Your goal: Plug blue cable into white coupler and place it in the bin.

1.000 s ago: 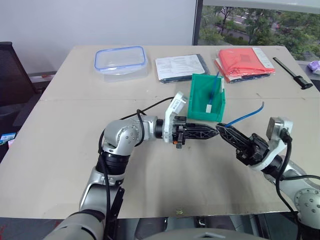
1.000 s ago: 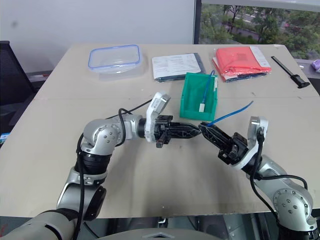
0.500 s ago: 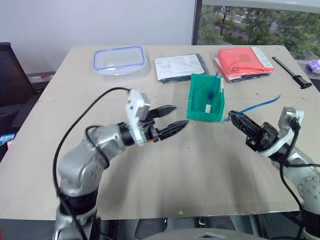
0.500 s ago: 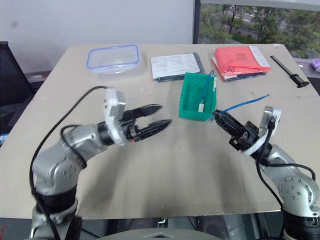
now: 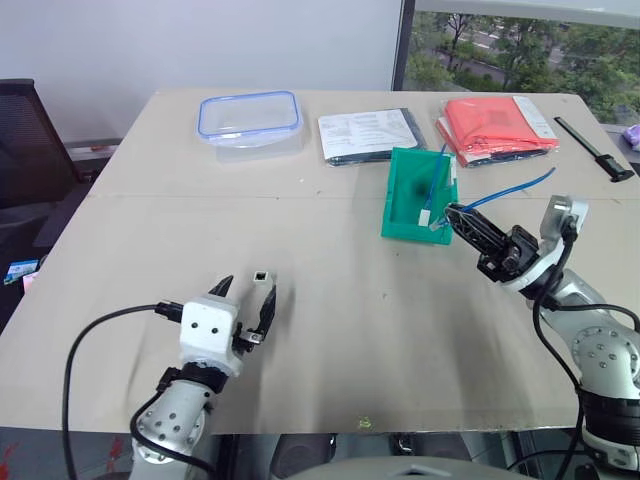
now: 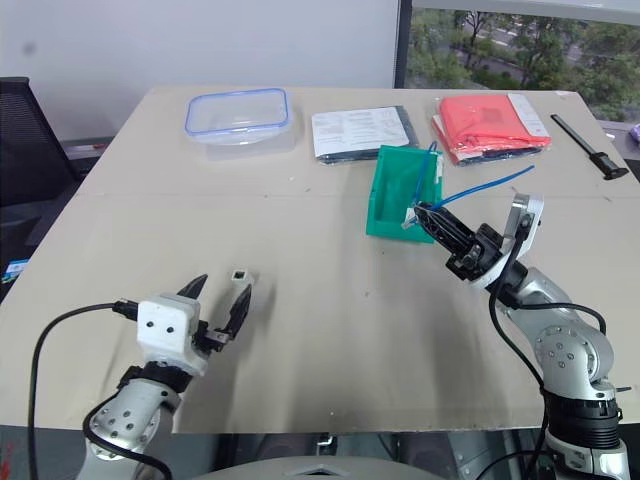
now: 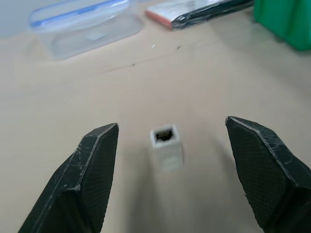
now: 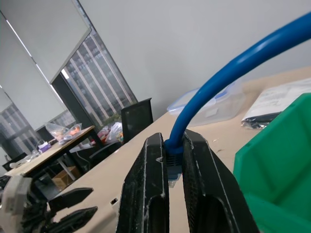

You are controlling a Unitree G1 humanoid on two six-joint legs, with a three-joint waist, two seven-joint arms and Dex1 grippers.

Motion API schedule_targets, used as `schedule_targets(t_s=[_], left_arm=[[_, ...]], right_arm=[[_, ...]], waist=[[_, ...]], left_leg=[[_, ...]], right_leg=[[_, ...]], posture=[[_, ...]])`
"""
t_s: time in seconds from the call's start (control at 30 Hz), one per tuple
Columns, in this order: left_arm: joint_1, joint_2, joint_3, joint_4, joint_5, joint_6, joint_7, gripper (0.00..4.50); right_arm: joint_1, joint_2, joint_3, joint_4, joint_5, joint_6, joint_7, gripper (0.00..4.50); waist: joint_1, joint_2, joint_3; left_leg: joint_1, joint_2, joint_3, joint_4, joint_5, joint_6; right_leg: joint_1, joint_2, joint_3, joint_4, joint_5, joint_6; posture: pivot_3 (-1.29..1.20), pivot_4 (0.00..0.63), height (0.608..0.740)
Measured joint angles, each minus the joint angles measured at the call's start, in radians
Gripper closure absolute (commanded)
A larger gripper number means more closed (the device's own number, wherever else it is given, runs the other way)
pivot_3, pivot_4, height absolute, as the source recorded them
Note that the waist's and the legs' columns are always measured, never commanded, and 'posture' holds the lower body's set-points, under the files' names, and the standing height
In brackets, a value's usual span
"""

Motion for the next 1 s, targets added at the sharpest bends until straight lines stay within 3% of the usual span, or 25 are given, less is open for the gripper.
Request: schedule_targets(t_s=[0.17,0.4,0.6,0.63,0.87,1.0], left_arm=[[-0.086,0.006,-0.021,0.146,0.017,-0.036,0.003,0.94],[-0.223,0.016,-0.020,0.322,-0.003,-0.085,-0.033,0.94],[-0.253,0.033,-0.026,0.378,-0.035,-0.129,-0.095,3.70],[-0.255,0.035,-0.026,0.384,-0.039,-0.133,-0.101,3.94],[-0.403,0.083,-0.058,0.485,-0.091,-0.124,-0.223,3.90],[-0.603,0.111,-0.168,0.551,-0.198,-0.078,-0.469,3.90]], right_arm=[[-0.003,0.016,0.002,-0.004,0.000,0.005,-0.020,4.50],[0.006,0.027,0.010,-0.044,-0.004,0.005,-0.039,4.50],[0.024,0.018,0.026,-0.080,-0.034,0.005,-0.035,4.50],[0.024,0.018,0.026,-0.083,-0.035,0.005,-0.035,4.50],[0.010,0.005,0.056,-0.104,-0.073,0.005,-0.033,4.50],[-0.035,-0.051,0.110,-0.126,-0.162,-0.007,0.010,4.50]], waist=[[-0.002,0.001,-0.001],[0.000,0.002,-0.002],[-0.002,0.004,-0.004],[-0.002,0.004,-0.004],[0.002,0.005,-0.004],[-0.002,0.004,-0.005]], left_leg=[[-0.010,0.000,-0.001,0.001,0.000,0.000],[-0.009,0.000,-0.002,0.001,0.000,0.000],[-0.007,0.000,0.000,0.005,0.000,0.001],[-0.007,0.000,0.000,0.005,0.000,0.001],[-0.009,0.000,-0.001,0.009,0.001,0.001],[-0.010,0.001,0.000,0.013,0.000,0.001]], right_leg=[[-0.009,0.002,-0.002,0.001,0.003,0.004],[-0.009,0.004,-0.004,0.003,0.003,0.004],[-0.009,0.007,-0.002,0.008,0.003,0.004],[-0.009,0.008,-0.002,0.008,0.003,0.004],[-0.009,0.011,-0.005,0.011,0.003,0.004],[-0.009,0.013,-0.004,0.011,0.003,0.004]], posture=[[0.00,0.150,0.737],[0.00,0.150,0.737],[0.00,0.150,0.737],[0.00,0.150,0.737],[0.00,0.150,0.737],[0.00,0.150,0.737]])
